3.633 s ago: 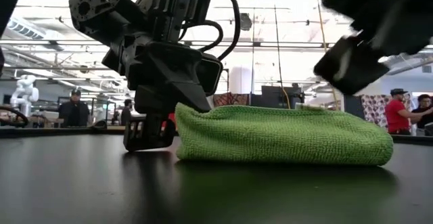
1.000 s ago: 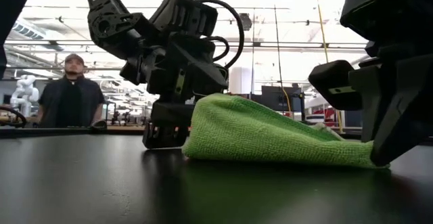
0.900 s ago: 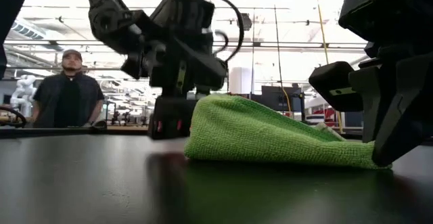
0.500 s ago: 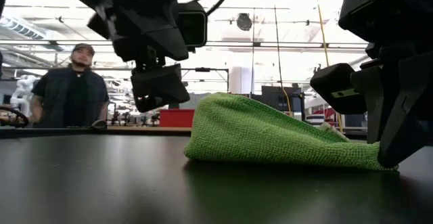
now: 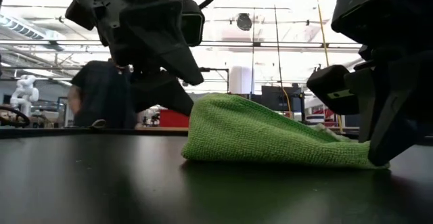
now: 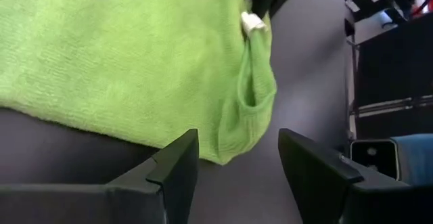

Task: Roll towel
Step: Roll the green microfiber towel

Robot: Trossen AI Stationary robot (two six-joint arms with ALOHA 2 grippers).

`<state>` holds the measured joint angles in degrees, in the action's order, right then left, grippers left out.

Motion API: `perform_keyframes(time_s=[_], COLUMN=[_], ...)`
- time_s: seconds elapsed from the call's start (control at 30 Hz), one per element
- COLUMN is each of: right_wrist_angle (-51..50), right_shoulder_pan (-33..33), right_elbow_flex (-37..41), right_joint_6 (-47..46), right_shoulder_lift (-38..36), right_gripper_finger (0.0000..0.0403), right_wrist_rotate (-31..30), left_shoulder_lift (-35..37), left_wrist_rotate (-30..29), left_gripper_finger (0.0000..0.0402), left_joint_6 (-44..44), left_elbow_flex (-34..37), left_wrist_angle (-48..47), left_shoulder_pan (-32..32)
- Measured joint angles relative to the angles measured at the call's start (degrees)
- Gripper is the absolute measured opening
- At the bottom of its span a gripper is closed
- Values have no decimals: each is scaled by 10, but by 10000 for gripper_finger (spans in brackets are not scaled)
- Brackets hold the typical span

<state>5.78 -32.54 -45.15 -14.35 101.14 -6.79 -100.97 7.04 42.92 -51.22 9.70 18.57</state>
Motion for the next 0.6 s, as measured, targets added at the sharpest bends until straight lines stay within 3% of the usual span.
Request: perform_keyframes(time_s=[0.6], right_wrist_angle=[0], right_shoulder_pan=[26], right_elbow_flex=[0], right_joint_6=[9], right_shoulder_lift=[0], right_gripper_finger=[4], right_wrist_rotate=[11], left_shoulder_lift=[-25], left_wrist_rotate=[-11], left_gripper_finger=[207], left_joint_6=[-9], left_elbow_flex=[-6], left_wrist_angle=[-4], left_shoulder_pan=[10])
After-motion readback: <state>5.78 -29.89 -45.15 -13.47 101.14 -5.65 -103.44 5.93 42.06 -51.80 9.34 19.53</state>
